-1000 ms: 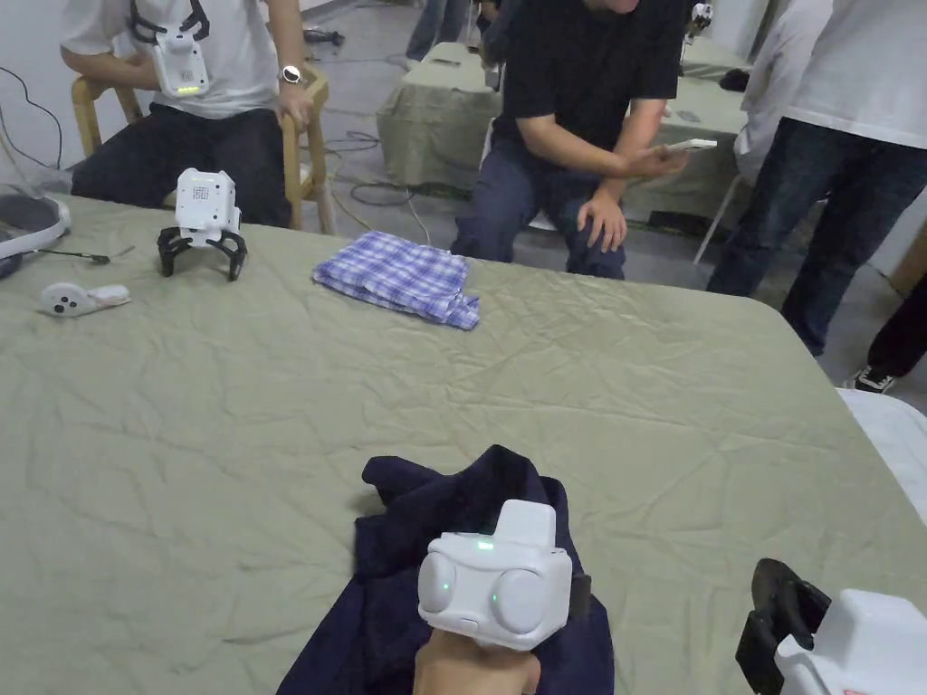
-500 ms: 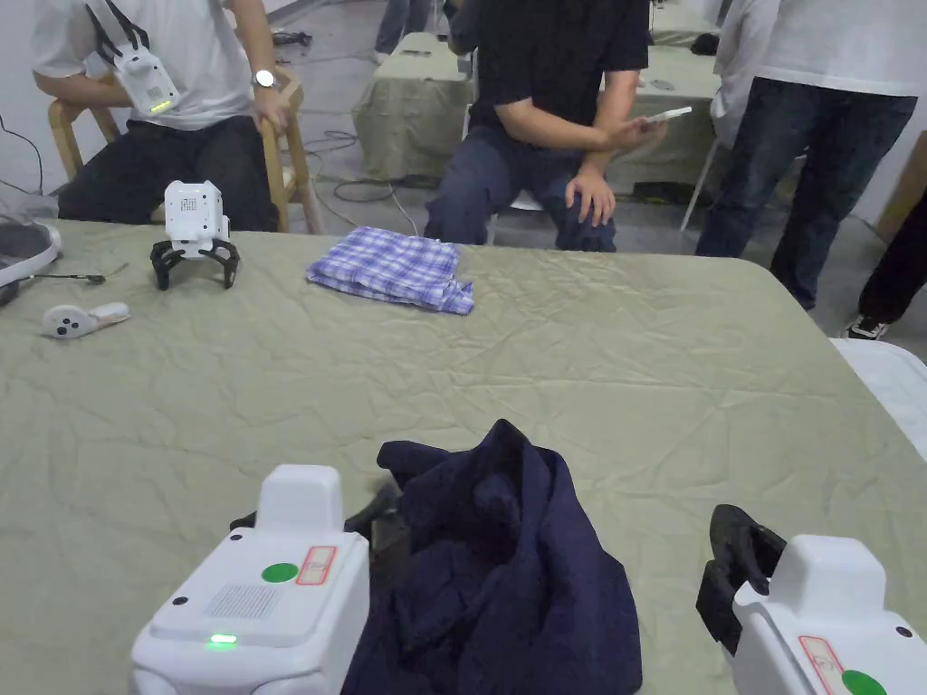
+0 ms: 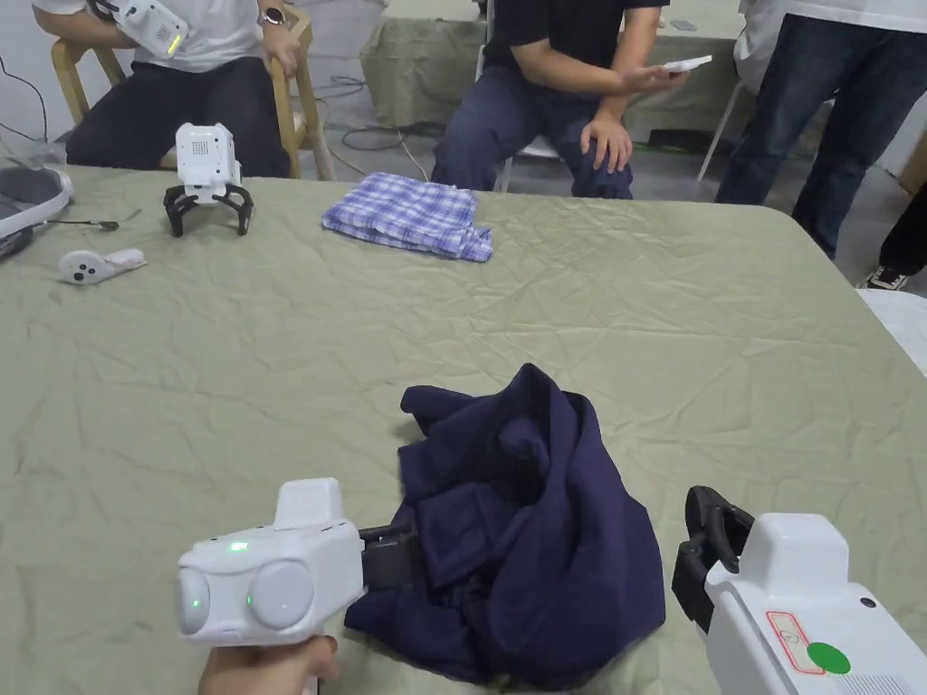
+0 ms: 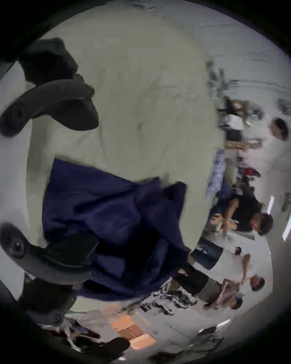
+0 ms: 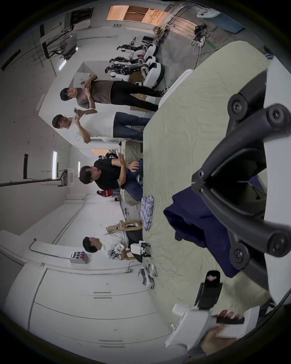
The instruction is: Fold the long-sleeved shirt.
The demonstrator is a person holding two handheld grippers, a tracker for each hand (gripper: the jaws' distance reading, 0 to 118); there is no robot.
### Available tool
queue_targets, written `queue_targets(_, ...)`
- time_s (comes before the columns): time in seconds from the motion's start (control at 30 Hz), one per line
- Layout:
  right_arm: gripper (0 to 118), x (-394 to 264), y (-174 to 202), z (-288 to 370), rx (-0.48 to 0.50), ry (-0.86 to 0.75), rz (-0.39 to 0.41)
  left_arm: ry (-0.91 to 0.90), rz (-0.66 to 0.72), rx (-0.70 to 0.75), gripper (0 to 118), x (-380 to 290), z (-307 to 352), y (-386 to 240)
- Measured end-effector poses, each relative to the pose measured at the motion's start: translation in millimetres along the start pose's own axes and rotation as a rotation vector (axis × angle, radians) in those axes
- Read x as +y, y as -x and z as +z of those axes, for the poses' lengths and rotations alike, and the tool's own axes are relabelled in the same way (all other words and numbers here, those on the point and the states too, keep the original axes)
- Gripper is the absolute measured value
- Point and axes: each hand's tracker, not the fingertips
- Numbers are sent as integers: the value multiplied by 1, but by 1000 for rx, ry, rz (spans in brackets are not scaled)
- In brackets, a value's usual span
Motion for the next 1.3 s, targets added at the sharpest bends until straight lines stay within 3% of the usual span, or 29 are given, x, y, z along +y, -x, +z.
queue_targets(0.07,0,-8,-4,-6,-1,19,-10,94,-18,67,103,-5,-27,-1)
queue_targets(0.1,0,-11,-4,-5,0,39,-17,124,-34,63,96,-10,-35,-2)
queue_targets(0.2,0,-25,-9,-15,-3,82,-42,182,-84,36,50,-28,-63,4)
queue_targets(0.23,0,-30,-10,-18,-2,98,-55,135,-126,101,47,-30,-62,3)
queue_targets(0.27,0,-34,-13,-22,6,118,-64,120,-144,71,37,-31,-63,1)
queue_targets(0.3,2,-38,-15,-26,16,139,-74,97,-139,84,7,-29,-59,1)
queue_targets(0.33,16,-42,-17,-29,17,160,-92,70,-121,36,7,-27,-56,2)
queue_targets(0.37,48,-42,-18,-28,17,188,-111,96,-111,50,7,-25,-56,1)
queue_targets(0.4,93,-45,-22,-32,16,225,-125,99,-117,45,7,-25,-42,-5)
queue_targets(0.43,116,-48,-24,-36,29,257,-142,98,-126,46,7,-27,-41,-7)
queue_targets(0.47,118,-52,-27,-40,41,272,-158,99,-134,50,7,-28,-41,-8)
queue_targets(0.5,118,-57,-33,-38,91,213,-166,99,-130,49,7,-29,-39,-9)
queue_targets(0.67,117,-78,-49,-75,-1,379,-97,98,-110,46,7,-26,-57,6)
queue_targets(0.77,102,-84,-58,-101,-1,408,-131,101,-117,49,7,-21,-61,9)
queue_targets(0.83,92,-84,-53,-112,55,418,-85,101,-129,57,7,-31,-57,-2)
queue_targets(0.97,87,-91,-38,-141,98,494,-40,98,-154,73,7,-31,-68,1)
queue_targets(1.0,72,-94,-34,-143,109,504,-31,97,-154,72,7,-31,-68,2)
queue_targets(1.07,25,-99,-28,-145,172,468,-46,96,-144,65,7,-37,-59,-4)
queue_targets(1.1,16,-99,-22,-142,152,450,-4,97,-135,61,7,-38,-58,-4)
queue_targets(1.13,14,-97,-19,-141,127,464,26,97,-133,58,7,-38,-59,-4)
queue_targets(1.17,9,-92,-21,-139,132,469,4,96,-134,56,7,-39,-59,-4)
queue_targets(1.3,3,-84,-51,-128,184,446,-186,70,-108,3,7,-35,-46,5)
